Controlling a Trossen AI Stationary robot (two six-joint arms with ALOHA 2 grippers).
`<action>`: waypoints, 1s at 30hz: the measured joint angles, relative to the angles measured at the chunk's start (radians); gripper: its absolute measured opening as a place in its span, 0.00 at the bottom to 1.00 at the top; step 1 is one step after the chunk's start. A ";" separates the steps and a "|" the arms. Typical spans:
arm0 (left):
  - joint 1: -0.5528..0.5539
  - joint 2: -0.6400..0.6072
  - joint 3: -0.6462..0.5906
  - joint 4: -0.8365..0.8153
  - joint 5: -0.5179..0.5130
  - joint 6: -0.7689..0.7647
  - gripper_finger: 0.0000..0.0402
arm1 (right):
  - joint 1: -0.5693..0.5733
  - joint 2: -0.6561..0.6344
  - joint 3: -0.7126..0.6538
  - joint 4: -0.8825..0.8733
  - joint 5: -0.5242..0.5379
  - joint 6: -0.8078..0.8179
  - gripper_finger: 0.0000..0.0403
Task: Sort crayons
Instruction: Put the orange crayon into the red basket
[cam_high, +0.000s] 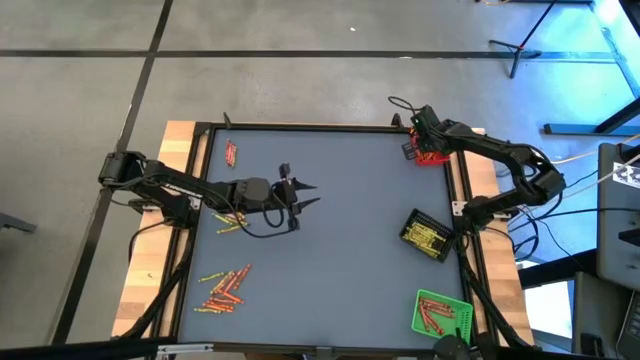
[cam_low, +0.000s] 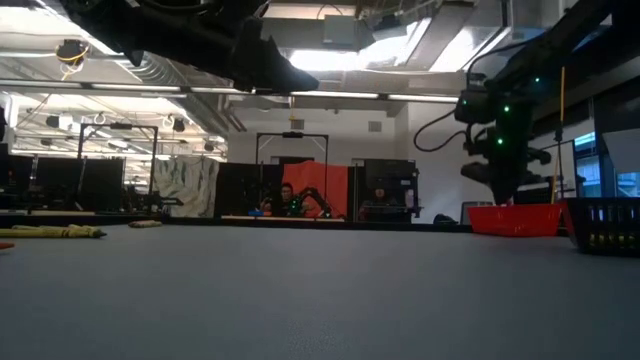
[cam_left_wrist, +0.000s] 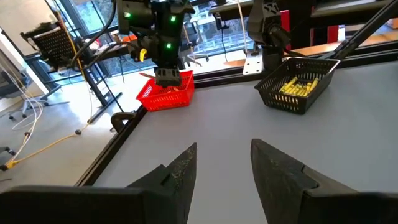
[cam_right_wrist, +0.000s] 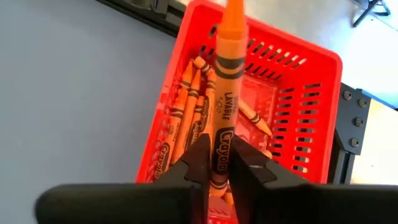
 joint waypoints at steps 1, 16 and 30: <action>0.000 0.000 0.000 0.000 0.000 0.000 0.34 | 0.000 -0.001 0.000 0.004 0.000 0.000 0.14; 0.000 -0.001 0.000 0.007 -0.125 -0.005 0.34 | 0.250 -0.172 0.080 0.051 -0.017 -0.007 0.48; 0.231 -0.001 0.208 -0.807 -0.257 -0.269 0.34 | 0.738 -0.203 -0.094 0.581 -0.016 -0.070 0.48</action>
